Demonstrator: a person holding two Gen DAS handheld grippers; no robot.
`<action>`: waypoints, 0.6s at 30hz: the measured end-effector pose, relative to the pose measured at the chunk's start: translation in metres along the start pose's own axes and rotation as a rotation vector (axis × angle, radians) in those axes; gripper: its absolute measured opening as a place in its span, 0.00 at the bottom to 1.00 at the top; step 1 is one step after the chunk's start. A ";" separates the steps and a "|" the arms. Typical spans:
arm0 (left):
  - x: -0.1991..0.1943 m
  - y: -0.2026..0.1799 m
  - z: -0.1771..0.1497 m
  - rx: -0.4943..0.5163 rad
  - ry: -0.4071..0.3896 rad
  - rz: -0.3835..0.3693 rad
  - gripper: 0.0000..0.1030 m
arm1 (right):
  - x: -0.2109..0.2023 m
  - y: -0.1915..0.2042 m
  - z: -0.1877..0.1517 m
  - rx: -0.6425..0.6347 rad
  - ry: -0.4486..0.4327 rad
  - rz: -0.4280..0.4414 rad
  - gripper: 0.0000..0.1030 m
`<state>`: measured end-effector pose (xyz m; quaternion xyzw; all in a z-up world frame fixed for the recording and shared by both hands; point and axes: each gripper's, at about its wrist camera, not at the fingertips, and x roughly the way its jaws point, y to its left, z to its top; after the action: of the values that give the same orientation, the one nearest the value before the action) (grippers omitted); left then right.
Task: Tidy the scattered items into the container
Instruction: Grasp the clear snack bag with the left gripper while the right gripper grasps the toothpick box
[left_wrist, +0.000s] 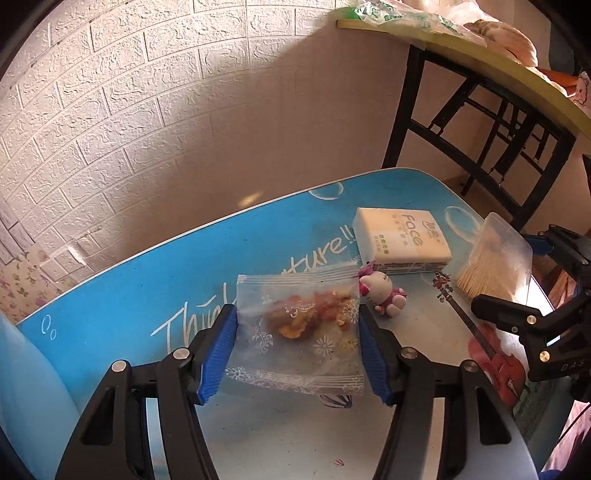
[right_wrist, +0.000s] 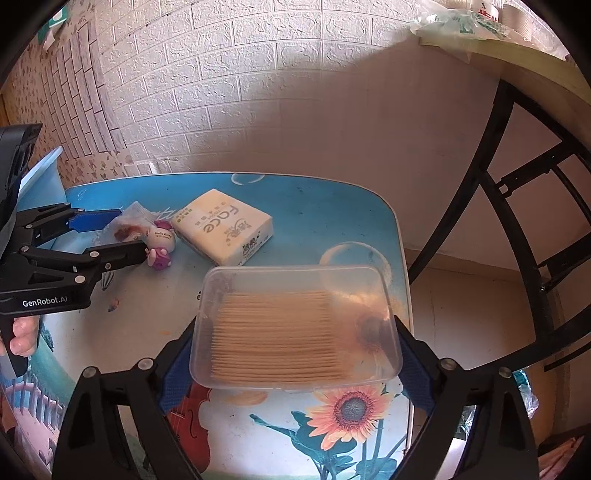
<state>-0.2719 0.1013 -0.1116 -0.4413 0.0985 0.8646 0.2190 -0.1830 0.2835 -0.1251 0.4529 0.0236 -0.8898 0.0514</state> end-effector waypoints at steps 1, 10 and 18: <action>-0.001 0.000 -0.001 -0.002 -0.002 0.000 0.57 | -0.001 0.000 0.000 0.000 -0.001 0.002 0.90; -0.024 -0.008 -0.019 -0.006 -0.023 -0.030 0.43 | -0.018 0.005 -0.013 0.018 -0.001 0.026 0.90; -0.049 -0.014 -0.036 -0.012 -0.041 -0.060 0.34 | -0.040 0.013 -0.027 0.022 -0.008 0.027 0.90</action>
<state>-0.2147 0.0863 -0.0927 -0.4277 0.0756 0.8671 0.2440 -0.1367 0.2761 -0.1085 0.4499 0.0073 -0.8911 0.0586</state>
